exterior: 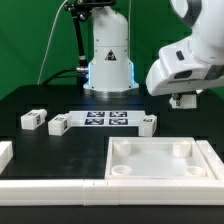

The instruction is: Assemble one leg

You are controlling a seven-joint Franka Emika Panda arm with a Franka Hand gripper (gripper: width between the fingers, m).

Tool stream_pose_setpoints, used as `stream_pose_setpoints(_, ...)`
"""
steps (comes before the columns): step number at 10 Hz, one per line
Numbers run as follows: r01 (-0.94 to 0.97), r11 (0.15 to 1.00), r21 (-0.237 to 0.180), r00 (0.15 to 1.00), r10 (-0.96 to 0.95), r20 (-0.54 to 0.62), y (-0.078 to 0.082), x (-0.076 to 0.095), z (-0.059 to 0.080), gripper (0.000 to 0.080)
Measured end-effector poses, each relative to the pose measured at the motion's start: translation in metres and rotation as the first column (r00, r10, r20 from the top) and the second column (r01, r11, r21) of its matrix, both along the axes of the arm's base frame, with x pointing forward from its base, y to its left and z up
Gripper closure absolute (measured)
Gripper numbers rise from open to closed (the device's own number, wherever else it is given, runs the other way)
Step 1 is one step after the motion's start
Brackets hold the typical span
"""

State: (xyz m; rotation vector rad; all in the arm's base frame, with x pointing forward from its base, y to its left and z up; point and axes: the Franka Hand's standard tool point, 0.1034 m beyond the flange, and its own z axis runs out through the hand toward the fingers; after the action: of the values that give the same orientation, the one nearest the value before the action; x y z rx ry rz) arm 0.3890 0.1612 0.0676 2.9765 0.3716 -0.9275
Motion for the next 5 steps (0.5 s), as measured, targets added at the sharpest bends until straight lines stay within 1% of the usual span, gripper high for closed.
stream_pose_setpoints(1, -0.012, 1.000, 0.019, 0.999, 0.011, 0.049, -0.004, 0.005, 0.003, 0.0509)
stream_pose_setpoints(2, -0.005, 0.999, 0.039, 0.990, 0.000, 0.141, -0.008, 0.017, 0.010, 0.0509)
stream_pose_setpoints(3, -0.003, 0.999, 0.054, 0.975, -0.009, 0.220, -0.013, 0.022, 0.017, 0.0509)
stream_pose_setpoints(4, -0.007, 0.998, 0.060, 0.967, -0.008, 0.253, -0.019, 0.020, 0.023, 0.0509)
stream_pose_setpoints(5, -0.003, 0.997, 0.075, 0.939, -0.022, 0.342, -0.023, 0.027, 0.031, 0.0509)
